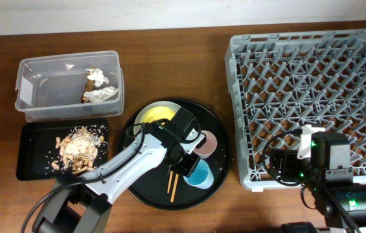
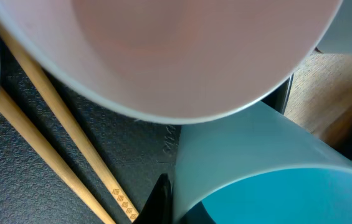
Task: Sort waste into correct bins and load items into the dishwasher rack
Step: 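Pick up the blue cup with the left gripper and hand it to the right gripper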
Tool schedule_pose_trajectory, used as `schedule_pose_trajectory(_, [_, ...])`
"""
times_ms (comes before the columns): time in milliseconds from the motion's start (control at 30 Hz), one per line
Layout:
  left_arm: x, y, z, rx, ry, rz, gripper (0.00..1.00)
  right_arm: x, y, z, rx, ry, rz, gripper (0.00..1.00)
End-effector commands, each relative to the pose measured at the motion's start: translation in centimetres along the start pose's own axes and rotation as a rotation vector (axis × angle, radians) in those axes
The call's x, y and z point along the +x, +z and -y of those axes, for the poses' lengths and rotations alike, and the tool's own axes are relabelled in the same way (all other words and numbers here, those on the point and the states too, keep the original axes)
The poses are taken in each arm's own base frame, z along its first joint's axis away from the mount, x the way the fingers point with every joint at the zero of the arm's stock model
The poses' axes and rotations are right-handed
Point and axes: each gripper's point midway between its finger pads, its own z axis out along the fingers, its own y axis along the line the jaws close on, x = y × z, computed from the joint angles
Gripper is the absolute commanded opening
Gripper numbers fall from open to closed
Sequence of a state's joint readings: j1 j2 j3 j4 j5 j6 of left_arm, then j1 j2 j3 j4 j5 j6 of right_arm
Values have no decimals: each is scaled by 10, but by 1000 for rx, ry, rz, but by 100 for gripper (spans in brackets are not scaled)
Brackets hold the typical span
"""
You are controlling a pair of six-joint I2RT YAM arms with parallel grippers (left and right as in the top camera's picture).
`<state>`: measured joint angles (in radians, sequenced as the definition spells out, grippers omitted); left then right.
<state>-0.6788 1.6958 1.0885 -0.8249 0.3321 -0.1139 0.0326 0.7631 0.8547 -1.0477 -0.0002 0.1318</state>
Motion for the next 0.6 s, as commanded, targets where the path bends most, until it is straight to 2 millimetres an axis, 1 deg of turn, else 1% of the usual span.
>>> schedule_pose_trajectory(0, [-5,-26,1,-38,14,83,0,-5,-5,-2,-5,0,19,98])
schedule_pose_trajectory(33, [-7,-41,1,-44,17,130,0,-5,-5,-2,-5,0,19,98])
schedule_pose_trajectory(67, [-11,-68,-3,-47,1,209,0,-5,-5,-2,-4,0,19,99])
schedule_pose_trajectory(100, [-16,-96,-16,-51,-65,304,0,-5,-5,-2,-5,1,20,99])
schedule_pose_trajectory(133, [-20,-111,-28,-40,-122,357,0,-8,-5,-2,-8,26,34,99])
schedule_pose_trajectory(167, [-26,-121,-35,9,-157,398,0,-15,-5,-6,-29,57,57,98])
schedule_pose_trajectory(200, [-37,-133,-44,114,-199,456,0,-29,-8,-31,-174,46,105,98])
schedule_pose_trajectory(233, [-55,-157,-47,342,-214,550,0,-35,-11,-60,-339,30,105,98])
schedule_pose_trajectory(267, [-60,-166,-45,446,-200,579,0,-34,-12,-74,-428,25,79,99])
schedule_pose_trajectory(300, [-64,-174,-42,572,-183,595,0,-29,-12,-92,-538,25,22,99])
schedule_pose_trajectory(367, [-67,-176,-37,721,-166,582,0,-22,-10,-121,-732,42,-94,98])
schedule_pose_trajectory(400, [-69,-176,-29,830,-137,565,0,-25,-10,-141,-893,28,-144,99])
schedule_pose_trajectory(433, [-69,-175,-23,887,-122,547,0,-29,-13,-151,-990,28,-160,98])
schedule_pose_trajectory(467, [-69,-169,-18,909,-120,522,0,-39,-20,-166,-1157,10,-161,99])
schedule_pose_trajectory(500, [-69,-167,-14,913,-111,511,0,-44,-24,-171,-1234,-4,-154,98])
schedule_pose_trajectory(567, [-69,-164,-5,919,-90,494,0,-46,-20,-174,-1266,2,-168,99])
